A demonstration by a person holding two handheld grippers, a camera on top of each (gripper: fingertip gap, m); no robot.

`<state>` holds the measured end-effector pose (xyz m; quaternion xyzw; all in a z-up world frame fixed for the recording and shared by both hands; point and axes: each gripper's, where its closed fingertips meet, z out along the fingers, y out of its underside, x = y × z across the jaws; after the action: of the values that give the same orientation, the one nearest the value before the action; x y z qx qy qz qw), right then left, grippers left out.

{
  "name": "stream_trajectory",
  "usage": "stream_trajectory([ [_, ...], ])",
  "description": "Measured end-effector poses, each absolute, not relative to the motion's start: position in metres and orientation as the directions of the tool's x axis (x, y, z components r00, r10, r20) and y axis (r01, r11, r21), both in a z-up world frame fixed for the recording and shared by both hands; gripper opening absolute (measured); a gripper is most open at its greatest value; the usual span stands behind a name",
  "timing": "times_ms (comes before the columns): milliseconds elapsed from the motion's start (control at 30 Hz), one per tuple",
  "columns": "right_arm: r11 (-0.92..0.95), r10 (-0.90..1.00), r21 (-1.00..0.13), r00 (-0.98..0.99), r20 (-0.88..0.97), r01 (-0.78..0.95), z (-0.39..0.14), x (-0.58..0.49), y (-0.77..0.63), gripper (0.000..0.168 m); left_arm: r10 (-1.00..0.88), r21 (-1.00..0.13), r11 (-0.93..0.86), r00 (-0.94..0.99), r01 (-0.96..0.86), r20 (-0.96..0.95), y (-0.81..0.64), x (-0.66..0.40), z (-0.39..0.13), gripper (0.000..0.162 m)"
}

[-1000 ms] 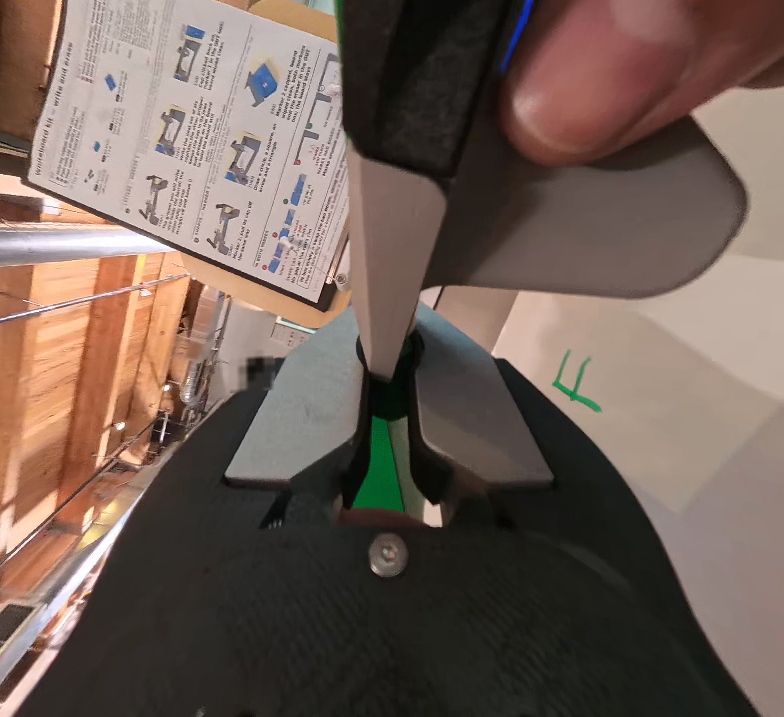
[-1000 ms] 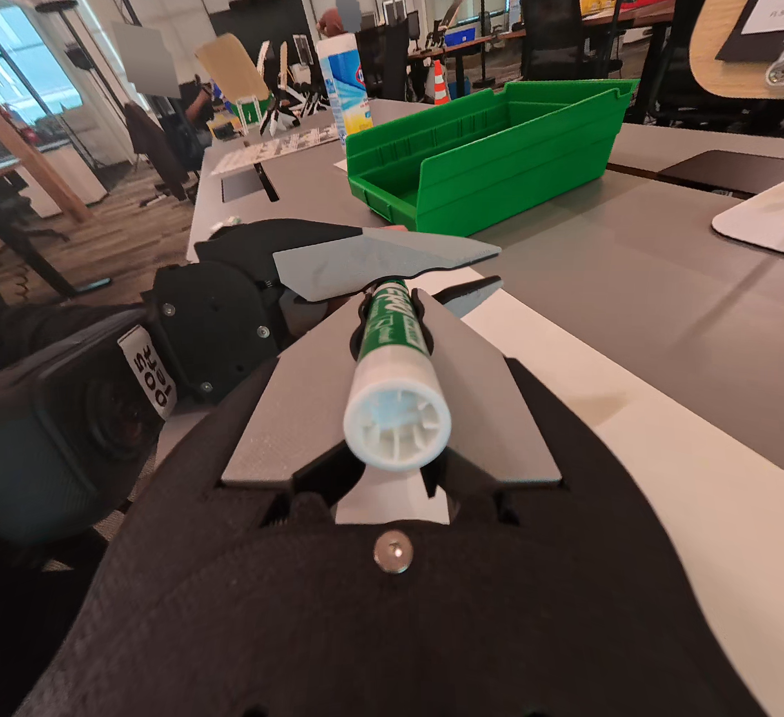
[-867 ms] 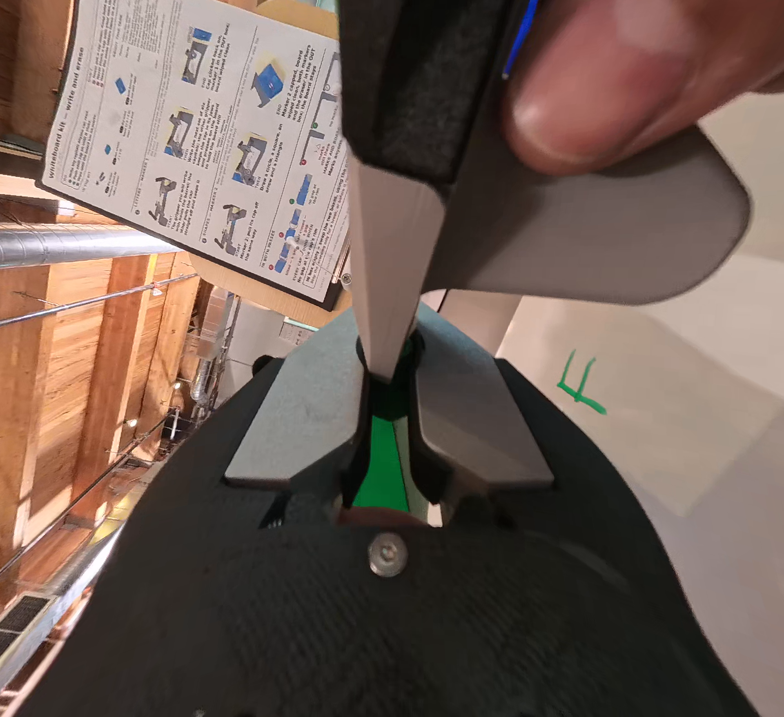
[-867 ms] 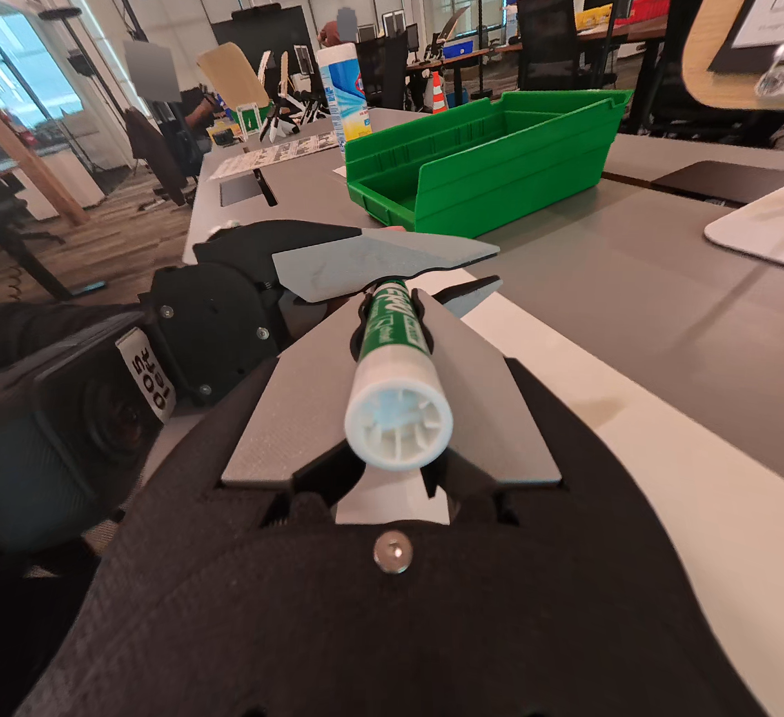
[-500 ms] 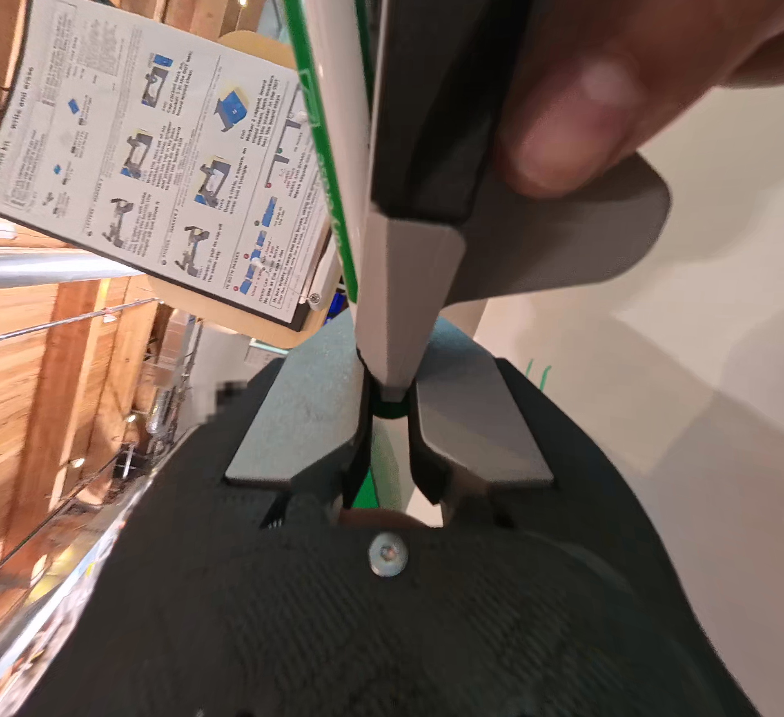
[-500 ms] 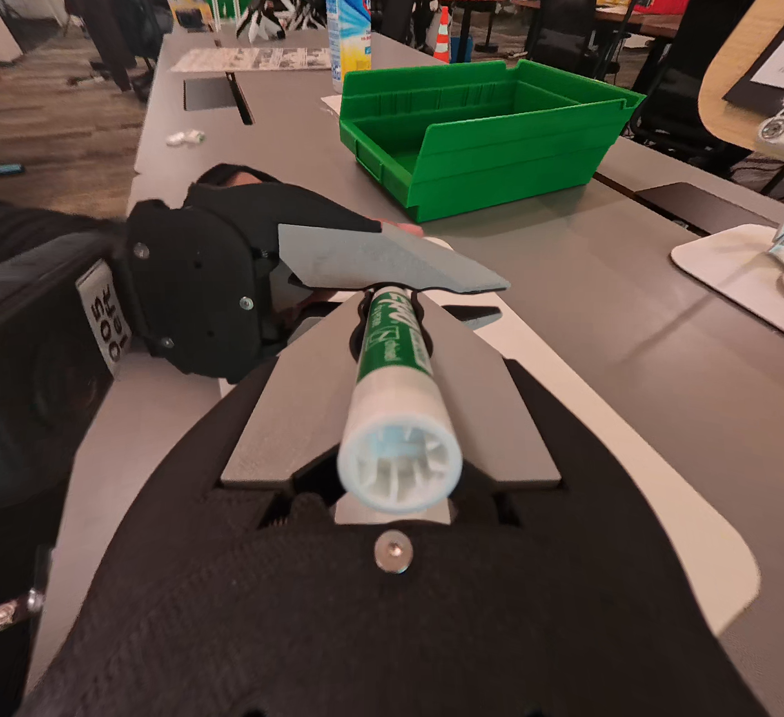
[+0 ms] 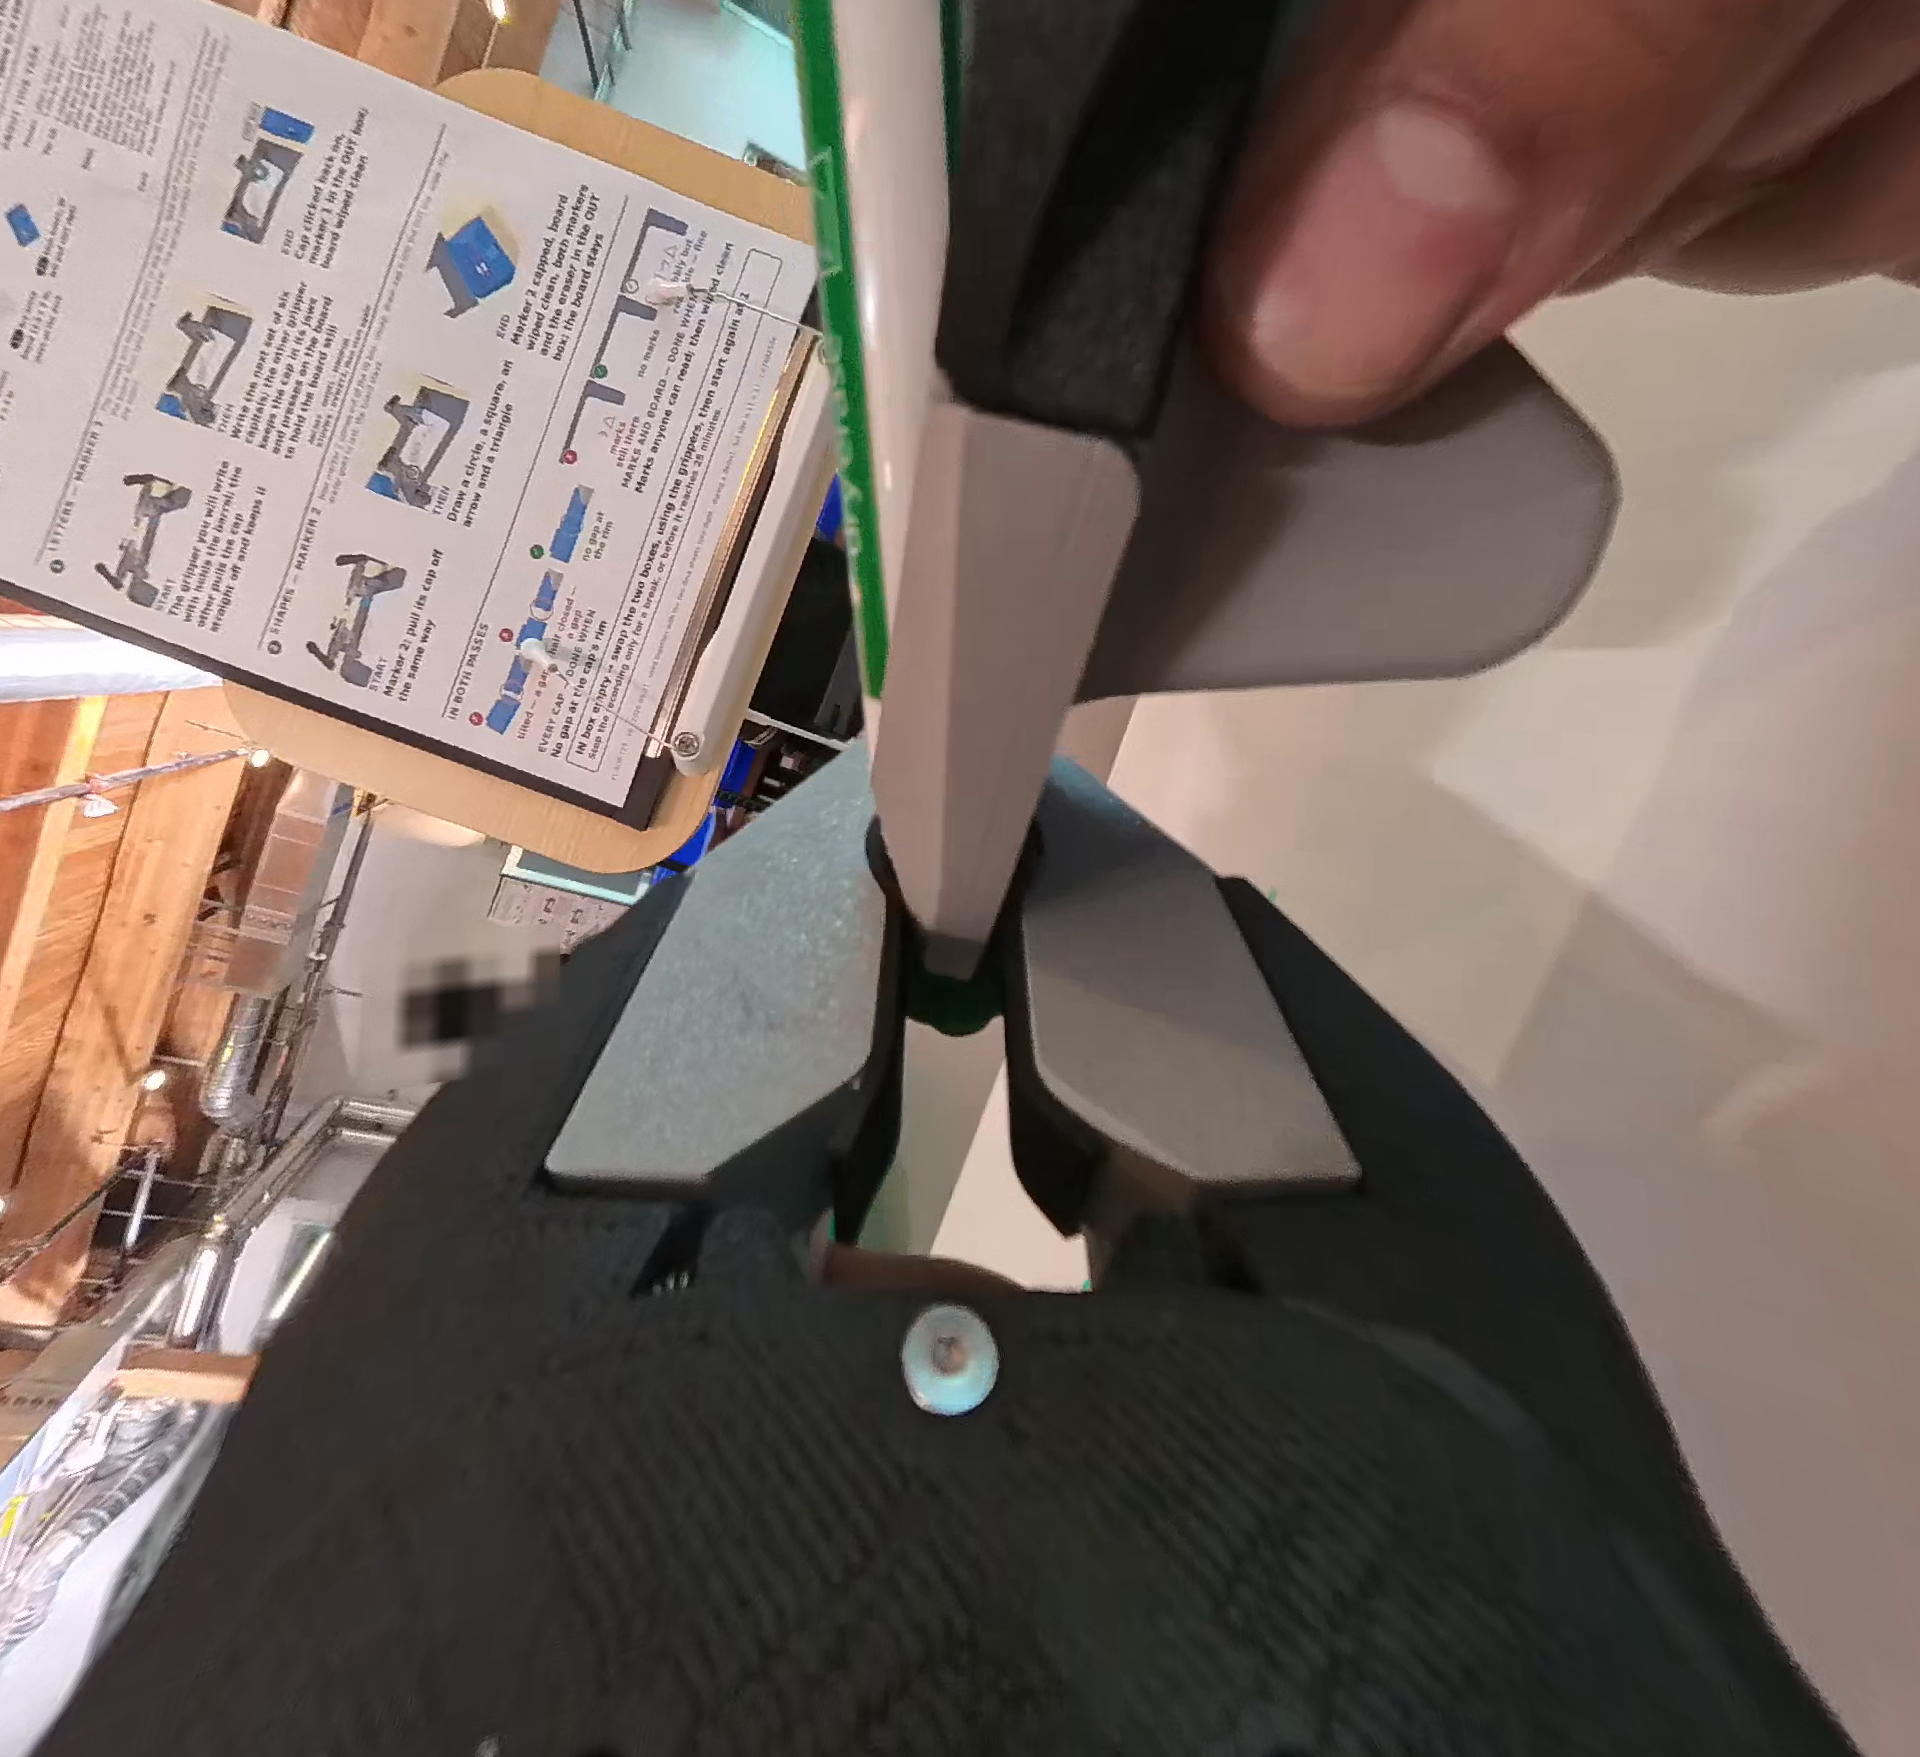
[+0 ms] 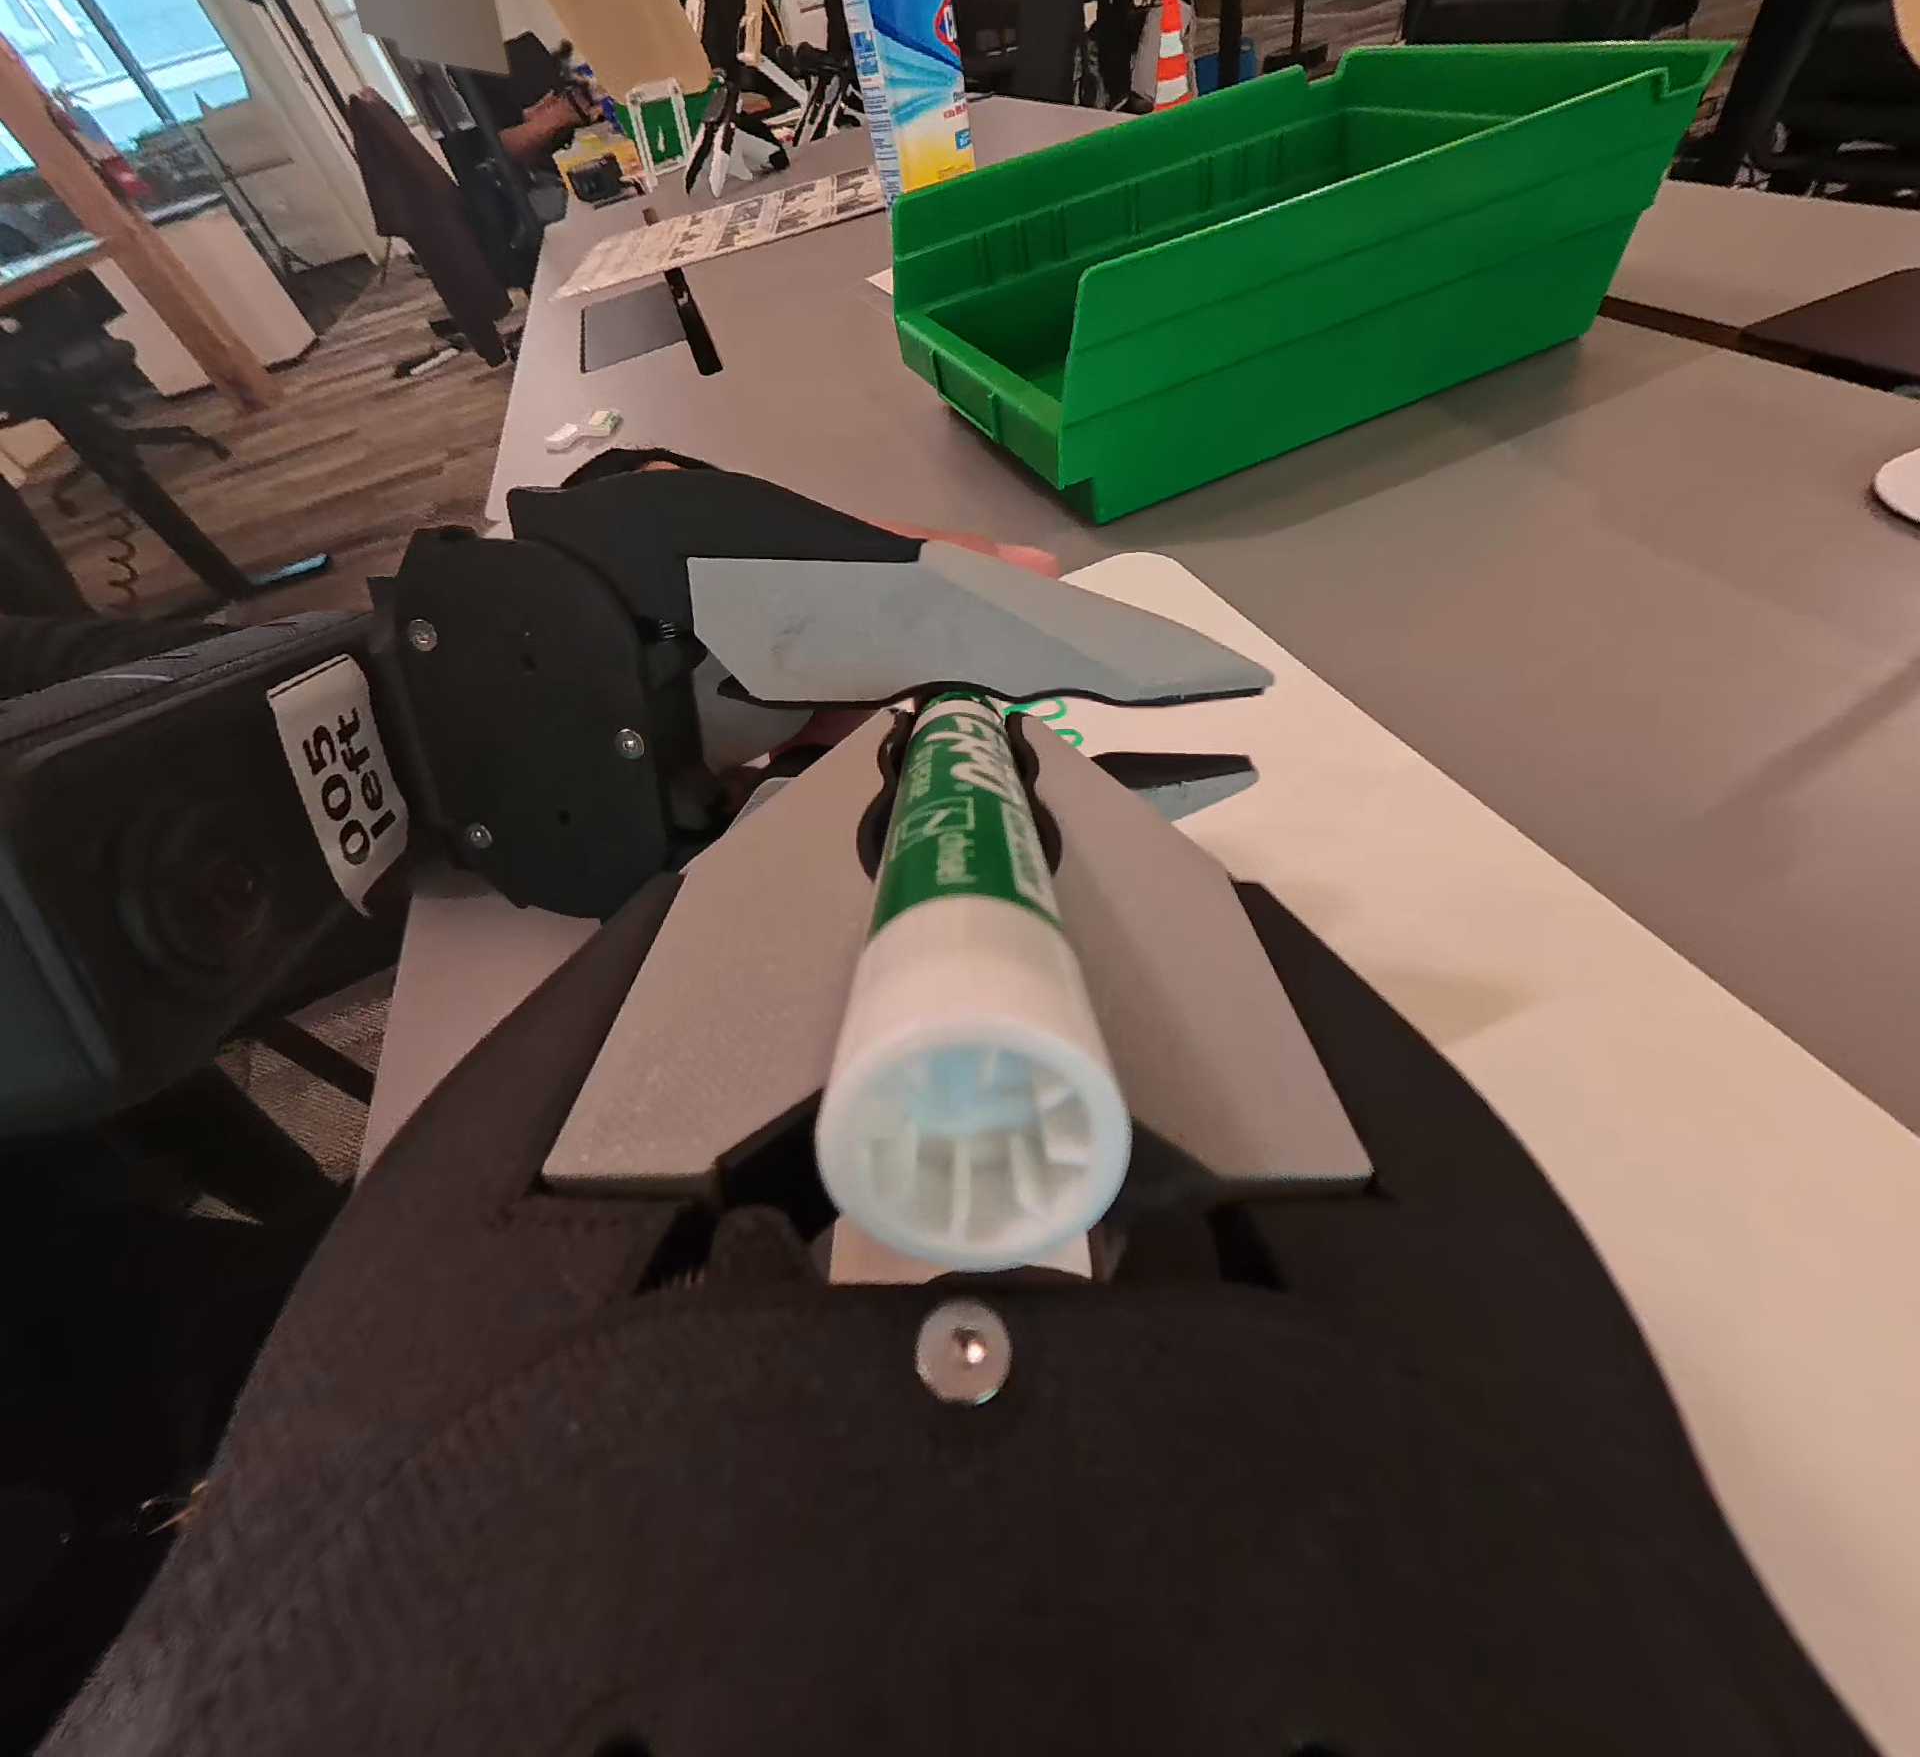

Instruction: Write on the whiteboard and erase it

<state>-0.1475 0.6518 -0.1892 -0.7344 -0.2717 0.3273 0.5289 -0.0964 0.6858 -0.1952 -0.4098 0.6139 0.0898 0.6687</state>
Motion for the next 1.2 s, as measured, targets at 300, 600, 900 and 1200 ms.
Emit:
stream_trajectory([
  [300,-0.325,0.737,-0.945,0.634,-0.235,0.029,-0.191,-0.143,0.654,0.014,-0.399,-0.449,0.636,0.231,-0.628,-0.887,0.688,-0.099,-0.197,0.018],
  [600,-0.365,0.743,-0.93,0.589,-0.318,-0.042,-0.184,-0.137,0.652,0.013,-0.44,-0.473,0.639,0.216,-0.607,-0.871,0.689,-0.106,-0.2,0.016],
  [900,-0.444,0.753,-0.893,0.509,-0.417,-0.074,-0.184,-0.137,0.645,0.013,-0.474,-0.499,0.664,0.203,-0.556,-0.857,0.68,-0.103,-0.199,0.016],
  [1200,-0.52,0.778,-0.852,0.441,-0.447,0.054,-0.196,-0.135,0.634,0.014,-0.402,-0.393,0.734,0.112,-0.554,-0.909,0.668,-0.098,-0.209,0.015],
])
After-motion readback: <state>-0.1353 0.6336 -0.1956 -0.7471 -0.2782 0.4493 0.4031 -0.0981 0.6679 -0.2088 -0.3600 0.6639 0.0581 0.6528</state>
